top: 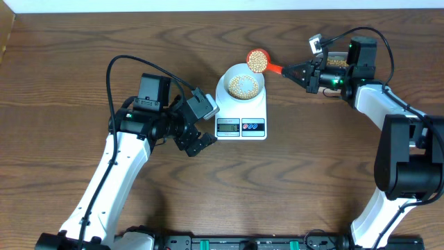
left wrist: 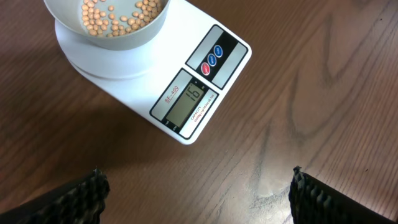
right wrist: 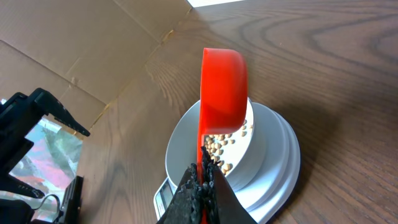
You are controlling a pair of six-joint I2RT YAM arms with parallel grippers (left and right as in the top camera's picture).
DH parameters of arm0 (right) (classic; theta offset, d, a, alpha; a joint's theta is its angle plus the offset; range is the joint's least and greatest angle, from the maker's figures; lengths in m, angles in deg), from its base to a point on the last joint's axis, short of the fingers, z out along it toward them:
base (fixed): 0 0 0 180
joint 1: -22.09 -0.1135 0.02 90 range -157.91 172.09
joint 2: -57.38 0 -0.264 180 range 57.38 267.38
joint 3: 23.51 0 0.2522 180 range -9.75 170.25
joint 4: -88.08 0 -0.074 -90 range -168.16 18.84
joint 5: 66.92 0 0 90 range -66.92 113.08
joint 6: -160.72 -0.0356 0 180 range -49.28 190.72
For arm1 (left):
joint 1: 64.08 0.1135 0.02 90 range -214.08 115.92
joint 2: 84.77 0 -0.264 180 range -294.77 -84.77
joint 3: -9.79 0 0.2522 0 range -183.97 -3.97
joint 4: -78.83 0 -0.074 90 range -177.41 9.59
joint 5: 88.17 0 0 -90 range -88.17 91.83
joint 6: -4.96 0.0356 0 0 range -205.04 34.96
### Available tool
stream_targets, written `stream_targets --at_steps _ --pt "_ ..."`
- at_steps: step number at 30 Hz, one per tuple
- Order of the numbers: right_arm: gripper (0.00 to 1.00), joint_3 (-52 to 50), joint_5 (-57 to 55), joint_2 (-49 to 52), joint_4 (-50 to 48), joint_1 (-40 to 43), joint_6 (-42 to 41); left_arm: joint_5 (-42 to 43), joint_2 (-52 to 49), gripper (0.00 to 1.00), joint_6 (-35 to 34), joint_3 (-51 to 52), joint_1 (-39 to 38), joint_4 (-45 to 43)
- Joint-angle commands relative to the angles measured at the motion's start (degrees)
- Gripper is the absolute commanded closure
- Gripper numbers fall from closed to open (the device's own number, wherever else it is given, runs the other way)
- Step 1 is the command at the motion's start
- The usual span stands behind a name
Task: Scoop item into bowl and weigh 50g on scale
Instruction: 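Hold the scoop tilted over the bowl with the right gripper, trickling beans, then shift the scoop closer over the bowl and keep pouring beans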
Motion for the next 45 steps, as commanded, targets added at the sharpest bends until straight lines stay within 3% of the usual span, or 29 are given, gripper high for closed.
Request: stream_targets --at_steps 1,45 --pt "0.99 0.3 1.0 0.3 0.0 -0.5 1.1 0.8 0.0 0.05 0.3 -1.3 0.2 0.0" --pt "0.99 0.3 -1.6 0.3 0.0 -3.1 12.7 0.8 0.0 0.05 0.3 -1.3 0.2 0.0"
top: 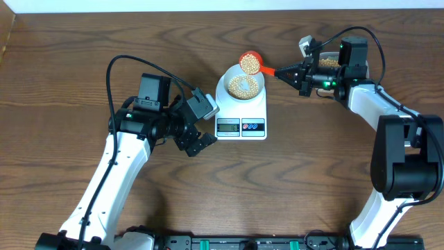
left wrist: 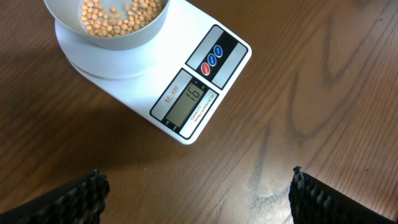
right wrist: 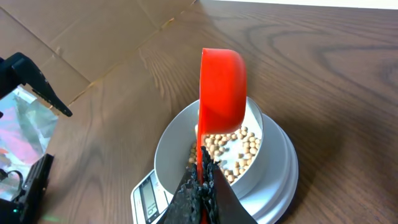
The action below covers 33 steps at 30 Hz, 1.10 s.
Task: Scoop item into bowl and weigh 50g on scale
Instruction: 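Shift the scoop closer over the bowl and keep pouring beans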
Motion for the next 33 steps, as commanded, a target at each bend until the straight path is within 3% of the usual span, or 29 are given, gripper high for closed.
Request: stream_targets --at_steps 1,33 --pt "0.99 0.3 0.6 0.3 -0.1 -0.5 2.7 0.8 0.0 0.05 0.4 -1.3 0.2 0.0" --pt "0.99 0.3 1.4 0.3 0.0 -0.5 4.0 0.8 0.0 0.05 0.4 -1.3 0.2 0.0"
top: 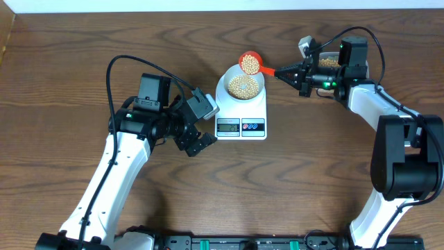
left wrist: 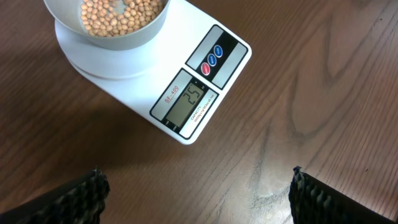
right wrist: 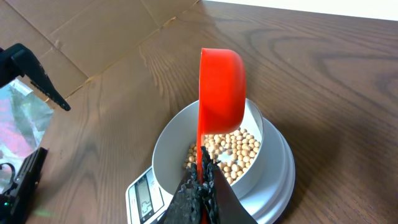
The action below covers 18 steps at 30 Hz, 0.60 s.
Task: Scoop item into bowl and weigh 50g on scale
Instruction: 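Shift the scoop closer over the bowl and keep pouring beans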
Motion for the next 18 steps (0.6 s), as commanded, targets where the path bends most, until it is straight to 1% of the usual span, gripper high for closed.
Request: stream_targets --at_steps 1,3,8,11,15,16,18 --pt "0.99 0.3 0.1 0.3 -0.1 -0.5 1.2 0.8 0.0 0.05 0.4 -1.3 0.2 0.0" --pt "0.99 0.3 -1.1 0.3 -0.2 -0.5 1.2 0.8 0.0 0.05 0.4 -1.3 0.2 0.0" --pt "0.99 0.3 0.9 0.2 -0.1 -0.5 1.2 0.8 0.0 0.05 0.4 -1.3 0.2 0.0" --pt "0.99 0.3 -1.6 0.2 -0.1 -0.5 1.2 0.8 0.0 0.05 0.4 -1.3 0.2 0.0" --pt "0.99 0.3 4.4 -0.1 -1.4 -0.5 1.1 0.8 0.0 0.05 0.4 -1.3 0.2 0.0" --pt "0.99 0.3 4.3 -0.1 -1.3 -0.5 1.0 0.8 0.0 0.05 0.4 -1.3 0.2 0.0" --pt "0.99 0.3 -0.5 -0.1 0.9 -0.7 1.3 0.8 0.0 0.05 0.4 -1.3 0.2 0.0"
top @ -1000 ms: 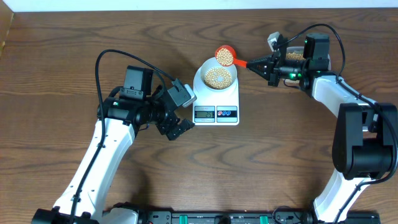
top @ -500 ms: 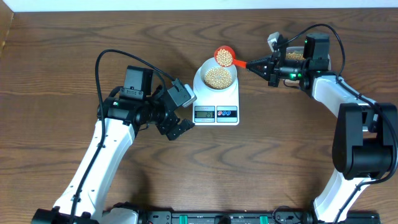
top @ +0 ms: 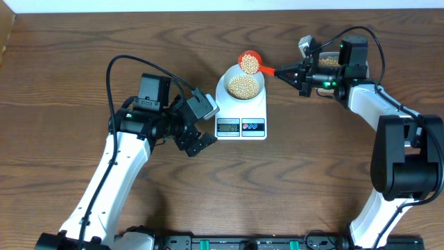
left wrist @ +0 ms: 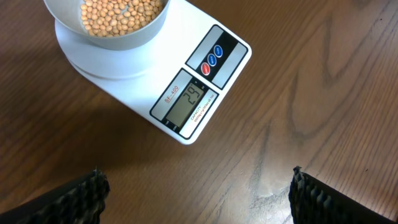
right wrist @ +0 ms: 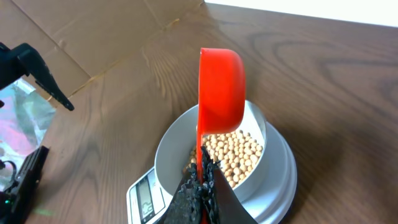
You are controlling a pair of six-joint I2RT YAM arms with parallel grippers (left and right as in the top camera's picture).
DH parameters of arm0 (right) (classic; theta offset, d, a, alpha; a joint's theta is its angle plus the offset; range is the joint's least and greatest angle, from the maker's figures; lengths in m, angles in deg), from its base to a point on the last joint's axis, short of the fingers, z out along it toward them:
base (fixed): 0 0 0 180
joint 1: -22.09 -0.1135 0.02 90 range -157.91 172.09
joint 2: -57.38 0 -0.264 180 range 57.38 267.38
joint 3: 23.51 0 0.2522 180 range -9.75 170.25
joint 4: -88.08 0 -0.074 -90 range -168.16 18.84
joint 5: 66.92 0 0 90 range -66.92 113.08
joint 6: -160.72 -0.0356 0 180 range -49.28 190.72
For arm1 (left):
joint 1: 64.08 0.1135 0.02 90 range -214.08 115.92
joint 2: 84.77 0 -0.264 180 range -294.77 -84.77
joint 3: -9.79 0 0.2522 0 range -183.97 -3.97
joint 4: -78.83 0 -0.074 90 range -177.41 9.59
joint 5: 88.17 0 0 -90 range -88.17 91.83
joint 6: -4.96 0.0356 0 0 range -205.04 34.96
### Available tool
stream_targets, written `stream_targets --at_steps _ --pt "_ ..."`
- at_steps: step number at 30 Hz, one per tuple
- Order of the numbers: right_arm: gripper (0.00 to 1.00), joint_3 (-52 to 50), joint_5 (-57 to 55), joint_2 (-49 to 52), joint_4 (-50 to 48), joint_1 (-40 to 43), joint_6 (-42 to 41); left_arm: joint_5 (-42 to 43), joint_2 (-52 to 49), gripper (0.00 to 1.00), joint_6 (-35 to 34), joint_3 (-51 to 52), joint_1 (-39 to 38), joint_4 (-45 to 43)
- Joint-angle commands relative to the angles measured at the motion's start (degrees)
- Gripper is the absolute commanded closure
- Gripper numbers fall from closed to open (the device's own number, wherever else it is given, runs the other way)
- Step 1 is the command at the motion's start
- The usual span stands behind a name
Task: Scoop item into bowl and weigh 50g on scale
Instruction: 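Shift the scoop closer over the bowl and keep pouring beans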
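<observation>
A white bowl (top: 245, 87) of tan beans sits on the white scale (top: 241, 114); in the left wrist view its display (left wrist: 190, 99) reads 29. My right gripper (right wrist: 202, 171) is shut on the handle of the red scoop (right wrist: 221, 93), which is tipped on its side over the bowl's far rim (right wrist: 168, 134). The scoop (top: 249, 62) holds a few beans in the overhead view. My left gripper (left wrist: 198, 196) hangs open above bare table in front of the scale, its fingers (left wrist: 74, 198) wide apart and empty.
A container of beans (top: 336, 62) stands at the back right behind the right arm. Flat cardboard (right wrist: 93, 43) lies beyond the table's left edge in the right wrist view.
The scale reading rose from 25 to 29 and the bean pile in the bowl is fuller. The scoop stays tipped over the bowl; both arms hold their places.
The scoop was full, just right of the bowl, with the scale at 16. Then it was tipped over the bowl's far rim, still 16. The reading then showed 25, and now 29, with more beans in the bowl. The left arm never moved.
</observation>
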Motion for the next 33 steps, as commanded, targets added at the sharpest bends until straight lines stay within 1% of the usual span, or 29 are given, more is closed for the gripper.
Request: stream_targets --at_steps 1,5,9,13,17,21,24,33 --pt "0.99 0.3 -3.0 -0.1 2.3 -0.7 1.3 0.8 0.0 0.05 0.4 -1.3 0.2 0.0" --pt "0.99 0.3 1.0 -0.1 1.3 -0.6 1.2 0.8 0.0 0.05 0.4 -1.3 0.2 0.0" --pt "0.99 0.3 -3.3 -0.1 2.5 -0.8 1.3 0.8 0.0 0.05 0.4 -1.3 0.2 0.0" --pt "0.99 0.3 0.9 -0.2 0.6 -0.7 1.2 0.8 0.0 0.05 0.4 -1.3 0.2 0.0" --pt "0.99 0.3 -3.4 -0.2 3.3 -1.2 1.2 0.8 0.0 0.05 0.4 -1.3 0.2 0.0" --pt "0.99 0.3 1.4 -0.3 2.0 -1.1 1.2 0.8 0.0 0.05 0.4 -1.3 0.2 0.0" --pt "0.99 0.3 -0.9 -0.3 3.1 -1.2 1.2 0.8 0.0 0.05 0.4 -1.3 0.2 0.0" --pt "0.99 0.3 -1.9 -0.3 3.4 -1.2 1.4 0.8 0.0 0.05 0.4 -1.3 0.2 0.0"
